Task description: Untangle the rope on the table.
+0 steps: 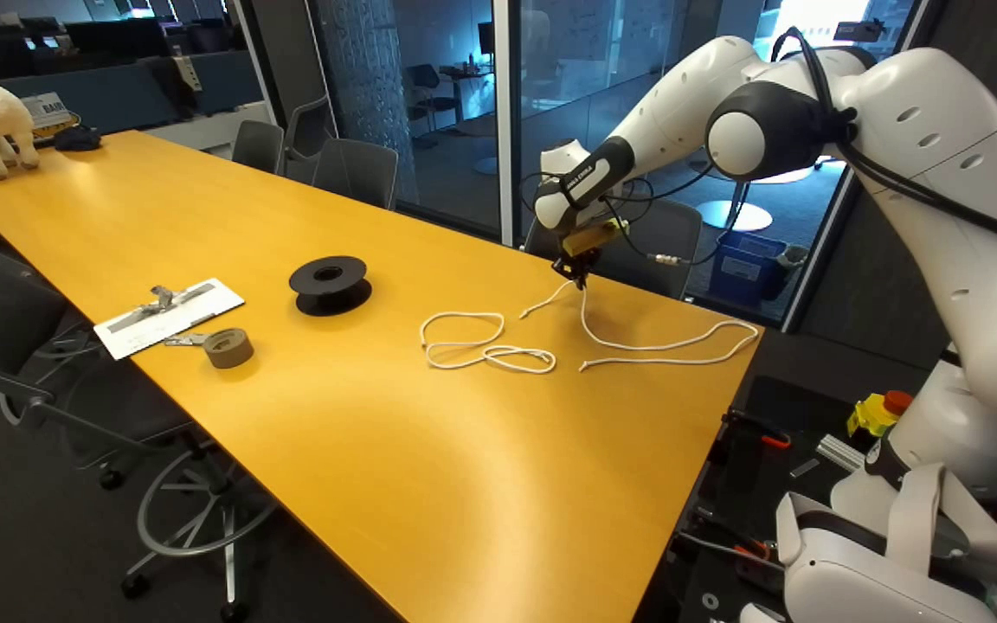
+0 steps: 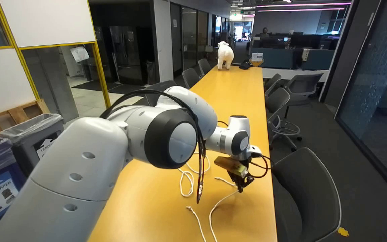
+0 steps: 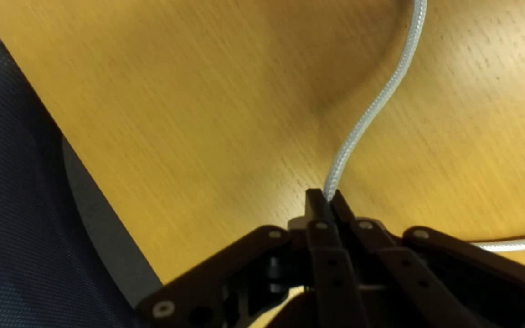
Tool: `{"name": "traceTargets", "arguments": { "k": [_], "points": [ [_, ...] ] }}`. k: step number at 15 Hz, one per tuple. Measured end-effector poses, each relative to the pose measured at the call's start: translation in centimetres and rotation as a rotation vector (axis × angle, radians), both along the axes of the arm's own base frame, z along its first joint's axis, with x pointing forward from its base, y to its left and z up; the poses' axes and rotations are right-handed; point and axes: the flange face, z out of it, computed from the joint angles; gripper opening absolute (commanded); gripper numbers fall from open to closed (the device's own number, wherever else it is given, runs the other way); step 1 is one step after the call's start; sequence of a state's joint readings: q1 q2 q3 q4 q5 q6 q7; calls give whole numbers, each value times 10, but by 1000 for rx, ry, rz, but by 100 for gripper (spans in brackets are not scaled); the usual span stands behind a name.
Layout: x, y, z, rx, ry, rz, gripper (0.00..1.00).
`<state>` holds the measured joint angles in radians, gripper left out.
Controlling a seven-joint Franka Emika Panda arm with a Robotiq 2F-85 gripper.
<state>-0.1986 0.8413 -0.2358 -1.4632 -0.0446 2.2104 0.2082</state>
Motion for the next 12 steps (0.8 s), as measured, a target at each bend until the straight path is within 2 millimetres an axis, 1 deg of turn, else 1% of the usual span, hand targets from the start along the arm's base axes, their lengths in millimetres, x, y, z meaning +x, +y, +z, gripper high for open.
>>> {"name": "traceTargets", "arguments": {
  "k": [3, 4, 5, 6, 9, 11, 12],
  "points": [
    [-2, -12, 2, -1, 5, -24, 2],
    [-2, -15, 2, 0, 8, -29, 29],
    [-2, -18, 1, -1, 10, -32, 29],
    [-1, -20, 0, -1, 11, -36, 35],
    [1, -20, -3, 0, 15, -38, 59],
    [5, -14, -3, 6, 12, -30, 73],
    [8, -9, -3, 9, 9, -21, 81]
  ]
}}
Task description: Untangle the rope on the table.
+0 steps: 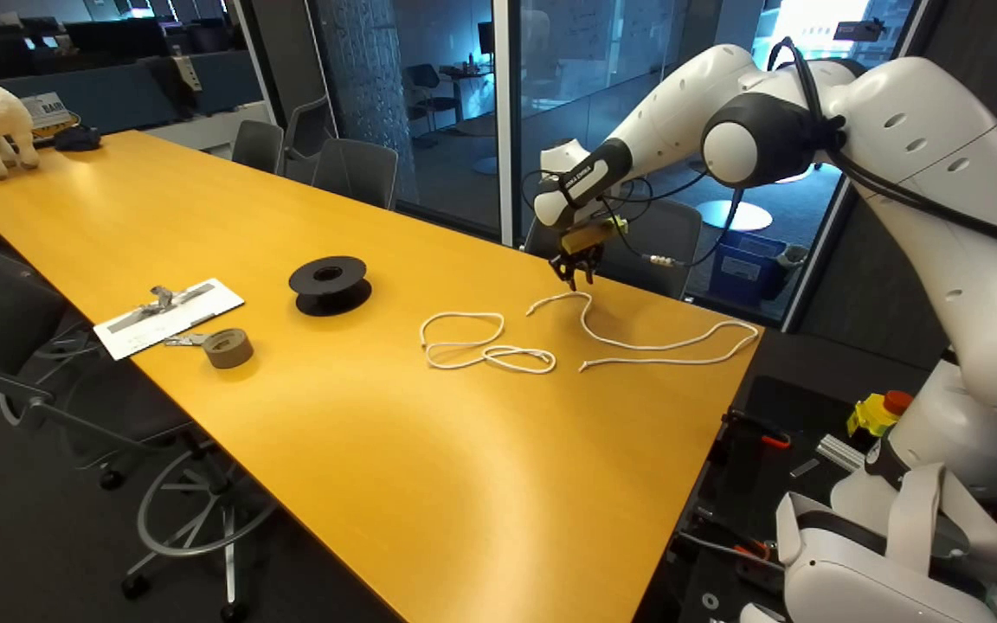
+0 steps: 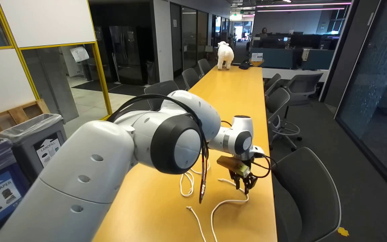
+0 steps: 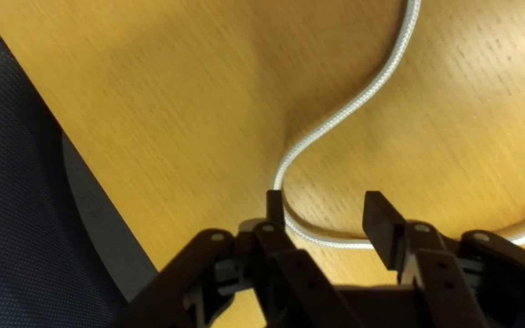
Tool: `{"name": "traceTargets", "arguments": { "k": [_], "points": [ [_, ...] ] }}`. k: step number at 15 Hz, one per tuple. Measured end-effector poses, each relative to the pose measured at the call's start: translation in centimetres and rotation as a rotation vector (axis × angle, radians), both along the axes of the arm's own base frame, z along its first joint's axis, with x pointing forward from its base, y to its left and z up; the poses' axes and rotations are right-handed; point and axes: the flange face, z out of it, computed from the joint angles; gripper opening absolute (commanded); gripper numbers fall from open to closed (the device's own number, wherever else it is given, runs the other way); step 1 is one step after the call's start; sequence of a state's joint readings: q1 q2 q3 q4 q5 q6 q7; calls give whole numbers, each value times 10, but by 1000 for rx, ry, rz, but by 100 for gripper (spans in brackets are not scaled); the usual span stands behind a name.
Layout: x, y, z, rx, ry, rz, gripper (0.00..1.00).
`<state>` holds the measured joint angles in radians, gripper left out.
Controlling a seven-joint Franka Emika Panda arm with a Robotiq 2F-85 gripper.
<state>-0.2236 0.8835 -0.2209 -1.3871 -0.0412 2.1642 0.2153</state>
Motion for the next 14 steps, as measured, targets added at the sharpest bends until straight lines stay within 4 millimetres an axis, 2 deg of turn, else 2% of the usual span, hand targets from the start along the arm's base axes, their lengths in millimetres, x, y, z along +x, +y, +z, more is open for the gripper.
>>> {"name": "traceTargets", "arguments": {
  "k": [2, 3, 8, 11, 14],
  "points": [
    [8, 18, 0, 8, -5, 29, 97],
    [13, 30, 0, 14, -6, 49, 100],
    [32, 108, -3, 64, 18, 206, 100],
    [37, 154, -4, 103, 48, 325, 100],
    [38, 190, -6, 145, 82, 441, 100]
  ]
}}
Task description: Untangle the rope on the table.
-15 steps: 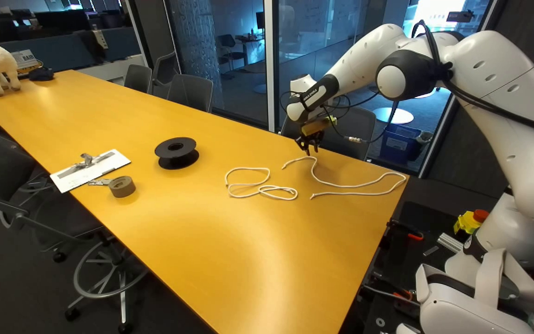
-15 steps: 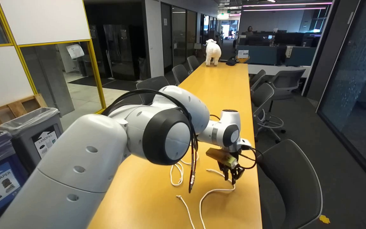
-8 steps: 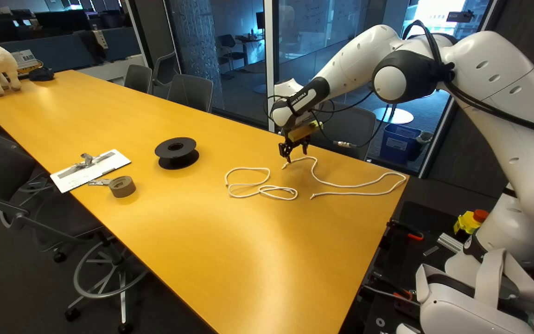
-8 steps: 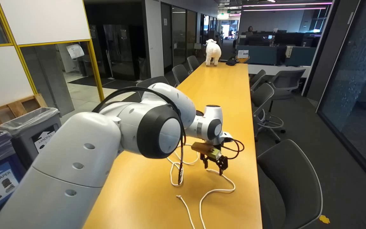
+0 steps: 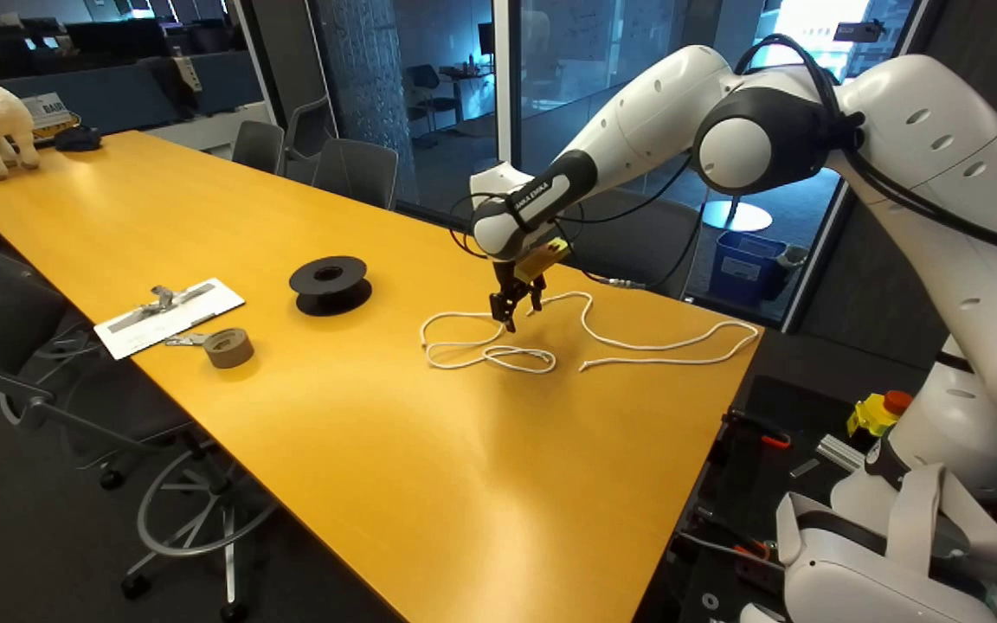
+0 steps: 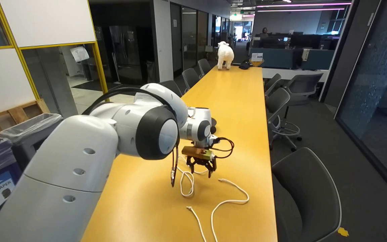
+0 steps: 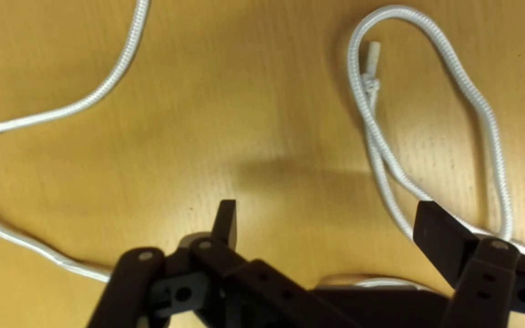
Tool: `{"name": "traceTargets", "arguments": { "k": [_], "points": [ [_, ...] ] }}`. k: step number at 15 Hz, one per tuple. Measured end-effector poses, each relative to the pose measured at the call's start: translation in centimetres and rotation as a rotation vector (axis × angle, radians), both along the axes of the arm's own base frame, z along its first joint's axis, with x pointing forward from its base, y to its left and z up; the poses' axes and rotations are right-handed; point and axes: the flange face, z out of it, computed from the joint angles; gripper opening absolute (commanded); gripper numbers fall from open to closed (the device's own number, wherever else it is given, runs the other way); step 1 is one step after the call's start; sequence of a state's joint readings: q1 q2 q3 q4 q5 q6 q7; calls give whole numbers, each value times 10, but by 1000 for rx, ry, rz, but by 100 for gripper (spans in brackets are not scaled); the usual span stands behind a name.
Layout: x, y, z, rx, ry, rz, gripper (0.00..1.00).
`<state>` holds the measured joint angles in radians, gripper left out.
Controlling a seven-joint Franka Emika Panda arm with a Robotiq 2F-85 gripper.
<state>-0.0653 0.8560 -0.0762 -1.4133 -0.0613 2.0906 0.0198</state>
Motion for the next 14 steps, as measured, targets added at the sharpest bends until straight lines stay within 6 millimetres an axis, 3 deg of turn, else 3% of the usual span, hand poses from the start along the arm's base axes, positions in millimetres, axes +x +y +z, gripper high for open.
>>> {"name": "traceTargets", "arguments": {
  "k": [6, 14],
  "points": [
    [-4, 49, 0, 55, 23, 182, 100],
    [-23, 88, -12, 109, -31, 312, 100]
  ]
}}
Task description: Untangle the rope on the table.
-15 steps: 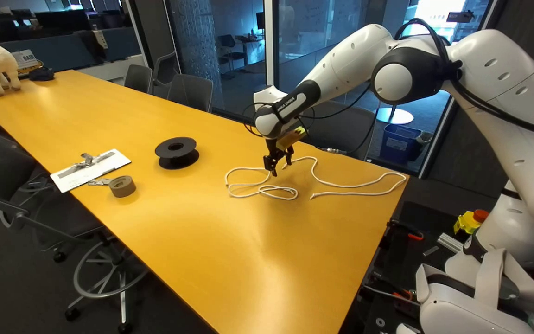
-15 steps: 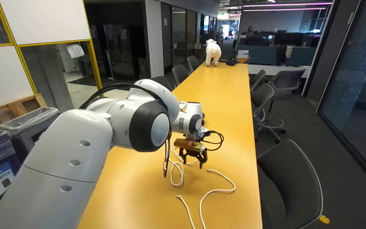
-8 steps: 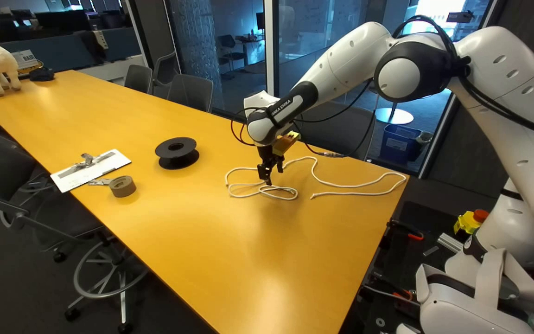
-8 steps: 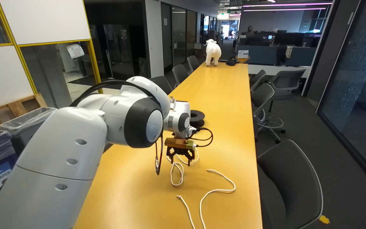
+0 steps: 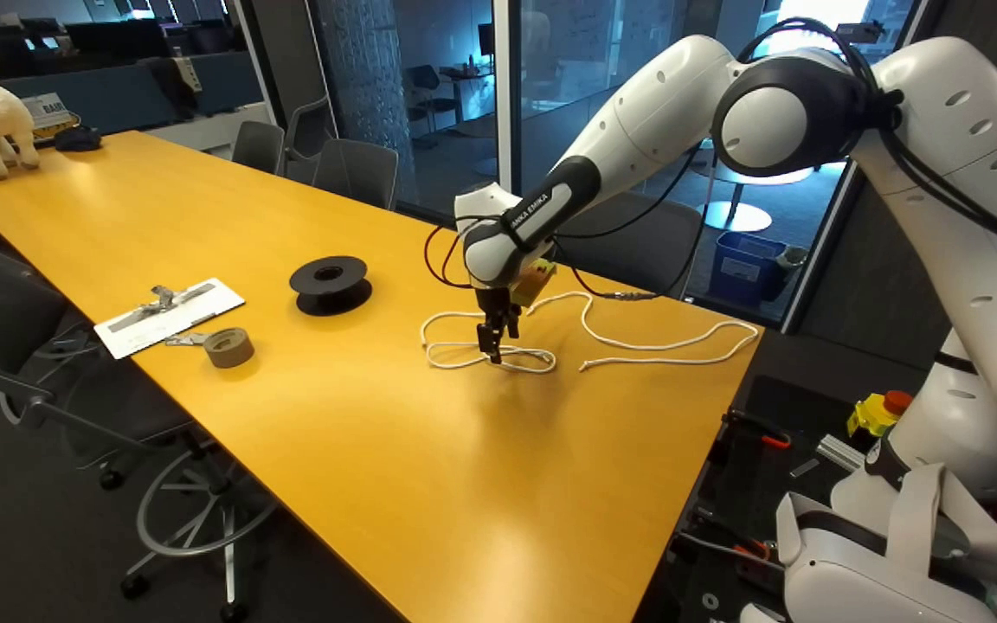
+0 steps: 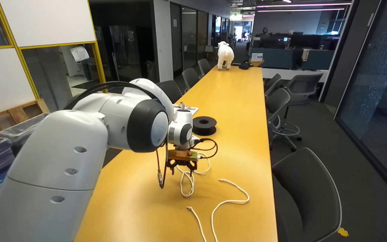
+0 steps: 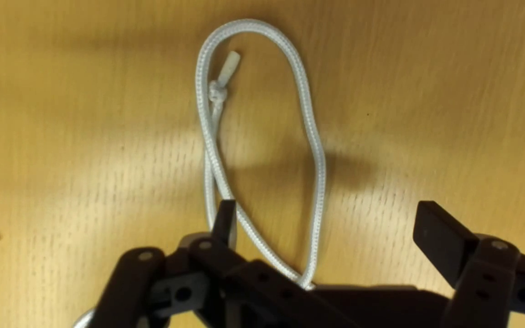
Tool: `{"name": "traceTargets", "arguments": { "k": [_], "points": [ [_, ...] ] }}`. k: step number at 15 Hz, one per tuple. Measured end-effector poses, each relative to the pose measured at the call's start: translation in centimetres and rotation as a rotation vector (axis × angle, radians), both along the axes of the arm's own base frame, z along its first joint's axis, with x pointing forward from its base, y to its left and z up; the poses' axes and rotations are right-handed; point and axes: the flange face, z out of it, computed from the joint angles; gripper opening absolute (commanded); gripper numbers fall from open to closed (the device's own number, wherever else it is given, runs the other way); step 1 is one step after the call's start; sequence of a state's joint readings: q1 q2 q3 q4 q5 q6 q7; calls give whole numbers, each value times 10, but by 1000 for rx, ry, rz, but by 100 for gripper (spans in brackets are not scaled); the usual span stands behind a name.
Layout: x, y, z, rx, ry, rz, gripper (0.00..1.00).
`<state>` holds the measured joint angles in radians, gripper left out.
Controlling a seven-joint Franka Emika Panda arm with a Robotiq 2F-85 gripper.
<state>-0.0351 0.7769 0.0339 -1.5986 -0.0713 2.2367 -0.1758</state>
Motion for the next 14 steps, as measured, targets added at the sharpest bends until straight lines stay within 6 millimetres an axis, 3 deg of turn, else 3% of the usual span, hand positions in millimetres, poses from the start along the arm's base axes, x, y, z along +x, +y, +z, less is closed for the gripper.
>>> {"name": "traceTargets", "arguments": {
  "k": [6, 14],
  "points": [
    [-23, 14, -15, 24, -28, 25, 100],
    [-25, 3, -19, 48, -50, -17, 100]
  ]
}}
